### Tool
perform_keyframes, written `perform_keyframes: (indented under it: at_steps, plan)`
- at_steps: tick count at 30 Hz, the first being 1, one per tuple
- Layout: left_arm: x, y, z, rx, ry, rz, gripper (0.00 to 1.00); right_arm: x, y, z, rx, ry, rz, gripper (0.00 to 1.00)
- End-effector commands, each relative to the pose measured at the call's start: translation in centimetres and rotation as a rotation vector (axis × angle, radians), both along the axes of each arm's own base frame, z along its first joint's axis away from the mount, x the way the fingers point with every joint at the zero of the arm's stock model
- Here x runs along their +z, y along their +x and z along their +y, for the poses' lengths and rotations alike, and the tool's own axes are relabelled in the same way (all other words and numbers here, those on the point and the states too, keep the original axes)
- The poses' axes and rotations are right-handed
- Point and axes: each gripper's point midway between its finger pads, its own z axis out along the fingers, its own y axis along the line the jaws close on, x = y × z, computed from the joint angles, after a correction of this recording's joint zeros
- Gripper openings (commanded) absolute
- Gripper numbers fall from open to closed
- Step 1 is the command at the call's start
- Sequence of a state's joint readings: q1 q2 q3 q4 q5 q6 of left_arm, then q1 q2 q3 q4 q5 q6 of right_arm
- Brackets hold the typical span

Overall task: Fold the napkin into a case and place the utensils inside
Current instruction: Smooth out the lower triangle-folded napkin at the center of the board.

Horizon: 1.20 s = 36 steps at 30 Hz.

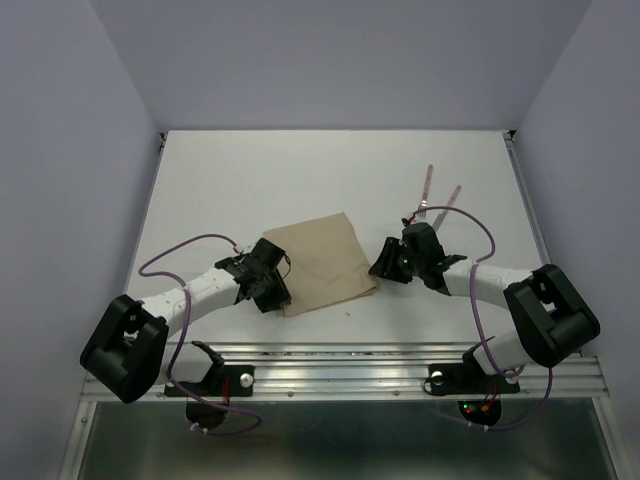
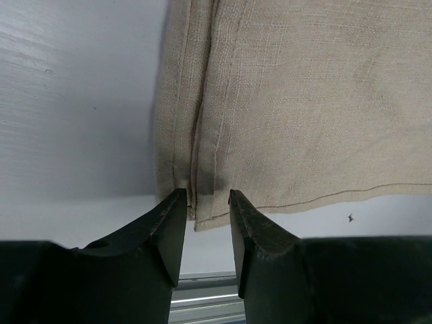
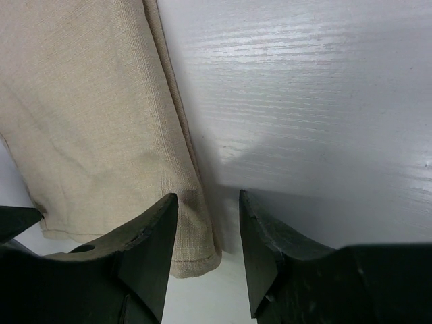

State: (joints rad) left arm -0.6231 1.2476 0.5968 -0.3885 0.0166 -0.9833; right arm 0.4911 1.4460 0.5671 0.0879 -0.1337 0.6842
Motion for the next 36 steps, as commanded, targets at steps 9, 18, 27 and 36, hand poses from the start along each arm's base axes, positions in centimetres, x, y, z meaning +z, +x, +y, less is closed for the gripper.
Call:
perform_keyframes:
  at_steps: [9, 18, 27, 36]
  plan:
    - [-1.3, -0.1, 0.5, 0.005, 0.057, 0.01, 0.28, 0.8, 0.8, -0.7, -0.02, -0.038, -0.026, 0.48]
    - [0.9, 0.8, 0.3, 0.009, 0.044, -0.045, 0.1, 0.6, 0.7, -0.7, -0.021, -0.043, -0.018, 0.49]
    - [4.5, 1.9, 0.3, 0.035, 0.027, -0.122, 0.0, 0.9, 0.8, -1.0, -0.023, -0.058, -0.032, 0.56]
    - [5.5, 2.3, 0.6, 0.04, 0.042, -0.142, 0.0, 0.5, -1.4, 1.5, 0.181, 0.031, 0.0, 0.61]
